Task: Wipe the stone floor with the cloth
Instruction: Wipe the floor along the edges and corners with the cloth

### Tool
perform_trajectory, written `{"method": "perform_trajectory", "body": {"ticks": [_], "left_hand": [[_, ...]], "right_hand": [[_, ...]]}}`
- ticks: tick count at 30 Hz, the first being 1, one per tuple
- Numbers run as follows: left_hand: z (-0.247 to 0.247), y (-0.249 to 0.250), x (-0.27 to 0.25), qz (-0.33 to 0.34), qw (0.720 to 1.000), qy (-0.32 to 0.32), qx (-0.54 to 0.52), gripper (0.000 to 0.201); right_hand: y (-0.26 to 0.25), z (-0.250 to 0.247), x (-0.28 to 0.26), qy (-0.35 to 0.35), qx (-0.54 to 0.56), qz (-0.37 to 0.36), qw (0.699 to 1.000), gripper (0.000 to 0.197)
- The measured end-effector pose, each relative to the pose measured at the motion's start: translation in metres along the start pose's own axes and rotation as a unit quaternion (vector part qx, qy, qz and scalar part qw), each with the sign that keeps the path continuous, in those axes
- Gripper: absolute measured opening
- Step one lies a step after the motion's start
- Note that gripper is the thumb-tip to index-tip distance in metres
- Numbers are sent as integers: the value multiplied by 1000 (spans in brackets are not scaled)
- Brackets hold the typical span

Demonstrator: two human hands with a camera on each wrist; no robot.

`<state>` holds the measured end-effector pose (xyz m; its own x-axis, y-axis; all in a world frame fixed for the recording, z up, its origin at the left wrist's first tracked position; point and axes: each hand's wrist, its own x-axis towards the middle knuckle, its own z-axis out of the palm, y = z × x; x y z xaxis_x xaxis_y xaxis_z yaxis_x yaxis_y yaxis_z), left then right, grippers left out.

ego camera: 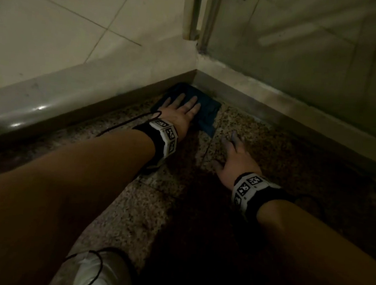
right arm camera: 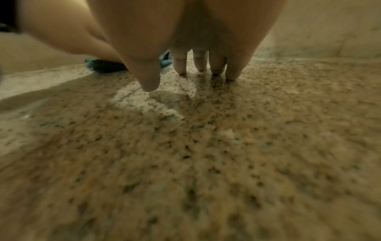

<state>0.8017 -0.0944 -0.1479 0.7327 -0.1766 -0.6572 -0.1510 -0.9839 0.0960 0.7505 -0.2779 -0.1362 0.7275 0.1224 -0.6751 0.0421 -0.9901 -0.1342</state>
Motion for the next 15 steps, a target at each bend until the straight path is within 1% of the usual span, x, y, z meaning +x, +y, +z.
{"method": "perform_trajectory", "body": {"ticks": [3, 7, 10, 15], "left_hand": [[14, -10, -14, -2, 1000, -4, 11, 63], [32, -35, -36, -13, 1000, -17, 14, 73], [43, -53, -55, -33, 999, -20, 2, 70], [62, -73, -85, -77, 996, -23, -27, 64]], "right_hand": [[-1, 3, 0, 13, 7, 7, 1000, 68], [-1, 6, -1, 29, 17, 15, 999, 67], [-3, 6, -1, 31, 16, 13, 999, 67], [-10, 6, 0, 26, -22, 29, 999, 69]]}}
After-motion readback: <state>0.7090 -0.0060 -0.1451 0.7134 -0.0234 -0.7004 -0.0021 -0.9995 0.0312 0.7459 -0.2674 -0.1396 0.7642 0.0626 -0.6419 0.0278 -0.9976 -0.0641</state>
